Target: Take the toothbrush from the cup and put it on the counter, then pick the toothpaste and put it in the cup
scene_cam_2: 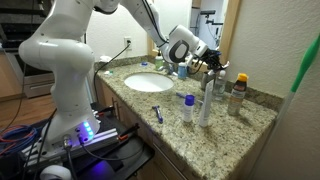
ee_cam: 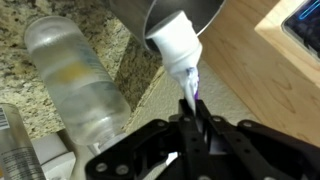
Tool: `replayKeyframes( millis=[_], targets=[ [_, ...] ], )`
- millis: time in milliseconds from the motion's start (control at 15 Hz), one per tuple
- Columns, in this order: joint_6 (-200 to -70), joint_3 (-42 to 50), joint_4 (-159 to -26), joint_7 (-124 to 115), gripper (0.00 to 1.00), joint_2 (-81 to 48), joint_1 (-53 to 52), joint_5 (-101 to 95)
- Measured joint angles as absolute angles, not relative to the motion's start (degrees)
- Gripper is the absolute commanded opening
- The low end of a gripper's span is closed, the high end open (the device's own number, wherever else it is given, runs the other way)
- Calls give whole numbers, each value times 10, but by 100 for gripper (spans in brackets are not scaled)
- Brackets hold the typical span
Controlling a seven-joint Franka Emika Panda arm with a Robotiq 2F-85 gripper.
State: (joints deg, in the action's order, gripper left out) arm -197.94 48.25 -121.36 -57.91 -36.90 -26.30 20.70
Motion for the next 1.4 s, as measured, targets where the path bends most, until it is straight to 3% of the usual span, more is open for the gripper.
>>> replayKeyframes(
  millis=[400, 467, 600, 867, 933, 1067, 1400],
  targets=[
    [-1980, 489, -1210, -579, 85, -369, -263, 190],
    [-1980, 489, -1207, -580, 41, -368, -263, 184],
    [-1980, 488, -1204, -580, 44, -364, -262, 168],
    [-1980, 476, -1205, -581, 16, -359, -250, 131],
    [-1980, 470, -1206, -581, 58, -356, -245, 124],
    [-1978, 434, -1217, -571, 55, -341, -218, 123],
    [-1928, 259, -1243, -519, 88, -261, -91, 165]
  ],
)
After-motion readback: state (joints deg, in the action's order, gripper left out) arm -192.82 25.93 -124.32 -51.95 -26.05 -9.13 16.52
